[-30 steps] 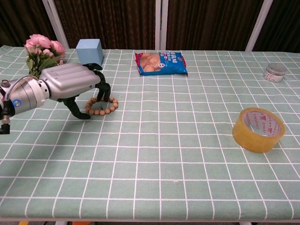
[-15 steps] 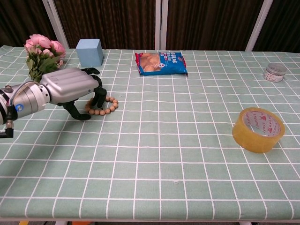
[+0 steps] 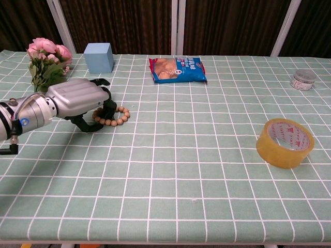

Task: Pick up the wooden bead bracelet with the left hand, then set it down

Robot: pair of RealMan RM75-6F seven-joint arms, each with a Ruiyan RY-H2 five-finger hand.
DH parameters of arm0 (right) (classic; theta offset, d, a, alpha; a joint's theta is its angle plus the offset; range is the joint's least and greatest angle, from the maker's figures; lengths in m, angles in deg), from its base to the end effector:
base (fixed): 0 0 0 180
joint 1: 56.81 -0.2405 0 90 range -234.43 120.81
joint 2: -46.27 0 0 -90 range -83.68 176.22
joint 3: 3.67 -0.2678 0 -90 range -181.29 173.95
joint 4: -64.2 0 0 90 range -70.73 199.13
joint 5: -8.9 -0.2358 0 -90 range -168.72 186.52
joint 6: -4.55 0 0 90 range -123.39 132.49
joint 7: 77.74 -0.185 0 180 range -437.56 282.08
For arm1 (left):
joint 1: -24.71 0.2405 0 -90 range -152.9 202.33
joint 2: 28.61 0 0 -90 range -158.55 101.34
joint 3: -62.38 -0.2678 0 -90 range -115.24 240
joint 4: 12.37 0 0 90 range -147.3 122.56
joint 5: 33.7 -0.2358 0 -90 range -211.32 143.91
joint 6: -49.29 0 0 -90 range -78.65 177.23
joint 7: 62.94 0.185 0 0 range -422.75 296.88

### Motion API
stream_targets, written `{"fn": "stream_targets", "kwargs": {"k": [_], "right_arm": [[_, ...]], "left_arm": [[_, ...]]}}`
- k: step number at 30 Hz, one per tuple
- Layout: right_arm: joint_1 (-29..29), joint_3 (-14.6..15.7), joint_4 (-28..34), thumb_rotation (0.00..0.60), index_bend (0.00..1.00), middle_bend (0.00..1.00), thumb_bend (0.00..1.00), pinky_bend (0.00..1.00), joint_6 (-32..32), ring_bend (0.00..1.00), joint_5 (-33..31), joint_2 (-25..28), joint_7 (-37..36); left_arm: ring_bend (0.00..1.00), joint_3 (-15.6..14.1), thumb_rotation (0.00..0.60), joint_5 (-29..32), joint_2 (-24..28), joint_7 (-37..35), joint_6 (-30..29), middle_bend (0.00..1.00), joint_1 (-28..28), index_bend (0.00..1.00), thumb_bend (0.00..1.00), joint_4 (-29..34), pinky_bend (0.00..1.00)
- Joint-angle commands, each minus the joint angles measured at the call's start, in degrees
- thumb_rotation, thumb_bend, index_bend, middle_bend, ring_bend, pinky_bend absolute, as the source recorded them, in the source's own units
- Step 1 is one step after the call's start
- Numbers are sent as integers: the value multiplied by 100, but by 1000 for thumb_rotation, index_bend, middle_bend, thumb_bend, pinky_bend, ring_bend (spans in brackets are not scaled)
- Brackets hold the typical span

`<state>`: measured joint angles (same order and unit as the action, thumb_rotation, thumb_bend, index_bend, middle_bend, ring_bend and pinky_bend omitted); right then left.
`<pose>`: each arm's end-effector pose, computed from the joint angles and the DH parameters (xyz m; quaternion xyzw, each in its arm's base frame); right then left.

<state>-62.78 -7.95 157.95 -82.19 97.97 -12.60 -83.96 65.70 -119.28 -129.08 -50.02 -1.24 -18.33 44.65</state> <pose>-0.3148 -0.2365 0.1740 0.5965 -0.3658 0.4337 0.5677 -0.1914 0.3963 -0.1218 -0.8441 -0.2177 -0.2913 0.3940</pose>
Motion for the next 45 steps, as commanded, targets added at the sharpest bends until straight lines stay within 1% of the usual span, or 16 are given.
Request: {"fn": "stream_targets", "kwargs": {"k": [1, 5, 8, 11, 12, 17, 20, 21, 24, 26, 32, 34, 36, 38, 40, 45], "right_arm": [[2, 0, -1, 600, 0, 78, 83, 0, 3, 0, -4, 1, -7], [10, -2, -7, 600, 0, 79, 82, 0, -12, 0, 1, 4, -30], [28, 0, -9, 600, 0, 79, 82, 0, -44, 0, 14, 13, -49], [51, -7, -10, 600, 0, 79, 80, 0, -95, 0, 24, 24, -76], [61, -9, -12, 600, 0, 79, 79, 0, -119, 0, 32, 26, -84], [86, -7, -17, 600, 0, 79, 79, 0, -182, 0, 74, 23, -111], [99, -9, 1, 600, 0, 79, 78, 0, -218, 0, 98, 30, -104], [102, -13, 10, 600, 0, 79, 78, 0, -235, 0, 108, 32, -99], [108, -10, 30, 600, 0, 79, 78, 0, -263, 0, 145, 31, -83], [110, -6, 42, 600, 0, 79, 78, 0, -272, 0, 163, 31, -69], [127, -4, 74, 600, 0, 79, 78, 0, -306, 0, 190, 45, -61], [132, -2, 81, 600, 0, 79, 78, 0, -311, 0, 191, 48, -60], [136, 0, 85, 600, 0, 79, 78, 0, -313, 0, 194, 50, -58], [140, 1, 88, 600, 0, 79, 78, 0, -320, 0, 200, 51, -57], [147, 1, 89, 600, 0, 79, 78, 0, -331, 0, 203, 54, -53], [170, -2, 94, 600, 0, 79, 78, 0, -363, 0, 199, 65, -51]], "left_arm": [[246, -33, 600, -18, -34, -69, -36, 553, -3, 546, 425, -61, 61], [284, -43, 600, -62, -41, -446, -203, 588, 37, 575, 465, -46, 68], [304, 18, 600, 4, 94, -1376, -299, 610, 121, 588, 490, 298, 70], [336, 90, 600, 44, 330, -2663, -379, 641, 204, 608, 520, 711, 77], [341, 130, 600, 78, 454, -3261, -371, 647, 229, 612, 526, 904, 79], [341, 274, 600, 213, 1070, -5601, -209, 652, 318, 616, 535, 1783, 92], [341, 316, 600, 304, 1552, -7132, 87, 653, 351, 615, 535, 2448, 96], [341, 332, 600, 317, 1757, -7762, 236, 653, 346, 615, 537, 2694, 98], [341, 324, 600, 219, 2167, -9062, 540, 653, 308, 613, 541, 3077, 105], [341, 276, 600, 113, 2308, -9468, 649, 650, 276, 608, 544, 3148, 107], [340, 145, 600, -5, 2545, -10262, 949, 645, 173, 588, 546, 3364, 107], [340, 104, 559, -90, 2625, -10588, 1051, 649, 110, 587, 546, 3436, 107], [340, 66, 415, -189, 2665, -10788, 1083, 651, 57, 587, 546, 3447, 106], [340, 46, 321, -228, 2655, -10844, 1053, 652, 38, 586, 544, 3419, 105], [340, 35, 267, -210, 2624, -10888, 1014, 652, 34, 586, 544, 3393, 103], [340, 26, 179, -156, 2568, -10864, 933, 652, 25, 585, 547, 3336, 101]]}}
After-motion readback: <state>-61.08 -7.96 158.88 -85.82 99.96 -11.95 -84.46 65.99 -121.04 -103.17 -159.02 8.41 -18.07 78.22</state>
